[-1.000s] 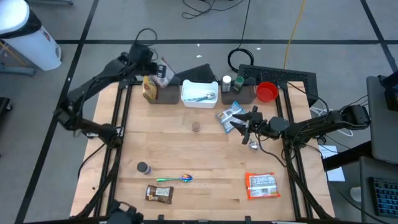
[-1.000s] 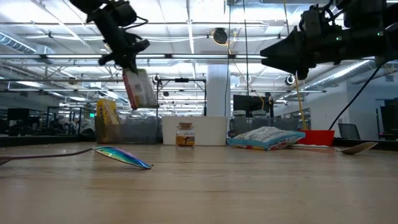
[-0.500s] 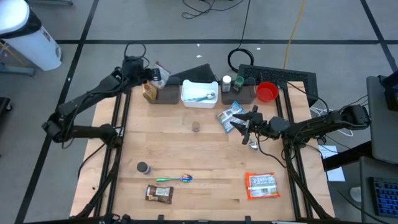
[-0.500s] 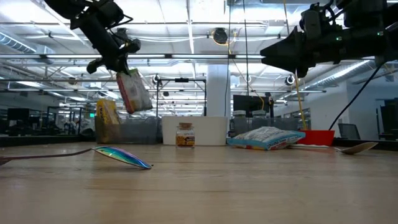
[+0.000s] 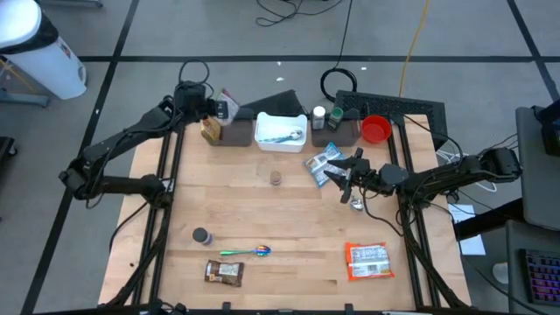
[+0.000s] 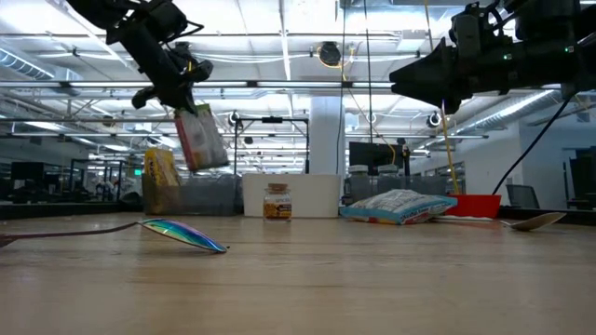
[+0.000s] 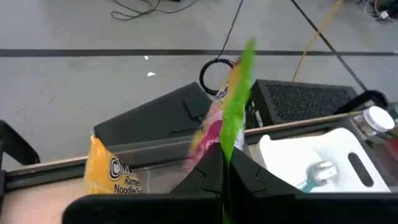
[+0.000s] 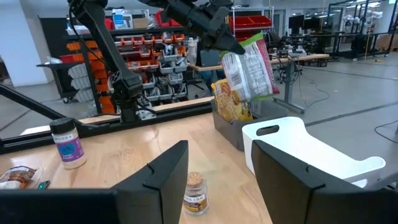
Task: Pick & Place Food Item
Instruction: Put the green noodle pack into the left black bin
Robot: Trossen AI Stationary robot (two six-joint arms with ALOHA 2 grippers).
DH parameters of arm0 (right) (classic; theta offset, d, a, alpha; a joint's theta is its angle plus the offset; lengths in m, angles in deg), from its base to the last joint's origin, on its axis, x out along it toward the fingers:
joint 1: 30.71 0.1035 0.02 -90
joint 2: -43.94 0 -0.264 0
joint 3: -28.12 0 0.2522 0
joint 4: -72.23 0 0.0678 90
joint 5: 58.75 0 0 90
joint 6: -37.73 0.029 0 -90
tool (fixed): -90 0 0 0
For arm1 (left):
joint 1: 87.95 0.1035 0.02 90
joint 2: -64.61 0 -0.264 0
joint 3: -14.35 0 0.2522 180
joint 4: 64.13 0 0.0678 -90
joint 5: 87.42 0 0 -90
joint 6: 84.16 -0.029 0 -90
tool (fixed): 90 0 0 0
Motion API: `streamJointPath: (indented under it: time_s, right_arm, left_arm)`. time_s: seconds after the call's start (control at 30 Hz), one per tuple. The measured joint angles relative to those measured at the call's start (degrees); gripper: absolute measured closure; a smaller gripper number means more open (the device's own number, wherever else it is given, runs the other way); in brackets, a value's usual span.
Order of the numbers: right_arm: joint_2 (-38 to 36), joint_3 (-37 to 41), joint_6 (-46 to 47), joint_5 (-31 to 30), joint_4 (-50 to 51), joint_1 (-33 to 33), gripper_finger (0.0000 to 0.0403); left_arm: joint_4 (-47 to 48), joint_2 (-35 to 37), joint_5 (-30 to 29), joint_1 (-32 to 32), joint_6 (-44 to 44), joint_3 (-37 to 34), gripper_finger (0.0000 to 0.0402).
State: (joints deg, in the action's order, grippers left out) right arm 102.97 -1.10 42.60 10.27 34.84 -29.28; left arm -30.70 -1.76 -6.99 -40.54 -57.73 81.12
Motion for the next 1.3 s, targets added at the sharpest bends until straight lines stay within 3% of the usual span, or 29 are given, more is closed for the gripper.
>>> streamJointPath:
  time_s: [0.1, 0.47, 0.6, 0.8, 1.03, 1.3]
  right_arm:
    - [0.00, 0.00, -0.01, 0.00, 0.11, 0.00, 0.0234]
    - [0.00, 0.00, -3.44, 0.77, 0.18, 0.00, 0.0234]
    - [0.00, -0.31, -4.04, 8.49, -2.36, -0.81, 0.0234]
    - [1.93, -4.88, -3.33, 16.71, 0.90, -3.83, 0.0234]
    - [11.45, -15.49, -5.25, 26.54, 4.76, -8.60, 0.0234]
    - [23.02, -27.34, -9.98, 27.37, 4.75, -10.48, 0.0234]
  left_arm:
    - [-0.03, 0.00, 1.90, 0.07, -5.26, 0.00, 0.0401]
    - [-0.26, 0.00, 26.18, -3.69, -28.74, 0.00, 0.0401]
    - [-0.89, 0.00, 34.49, -6.40, -34.99, 0.00, 0.0401]
    - [-4.77, 0.00, 37.01, -12.07, -39.65, 0.00, 0.0401]
    - [-7.39, 0.00, 37.14, -18.44, -41.15, 0.00, 0.0401]
    - [-7.55, 0.00, 32.71, -24.42, -41.67, 0.02, 0.0401]
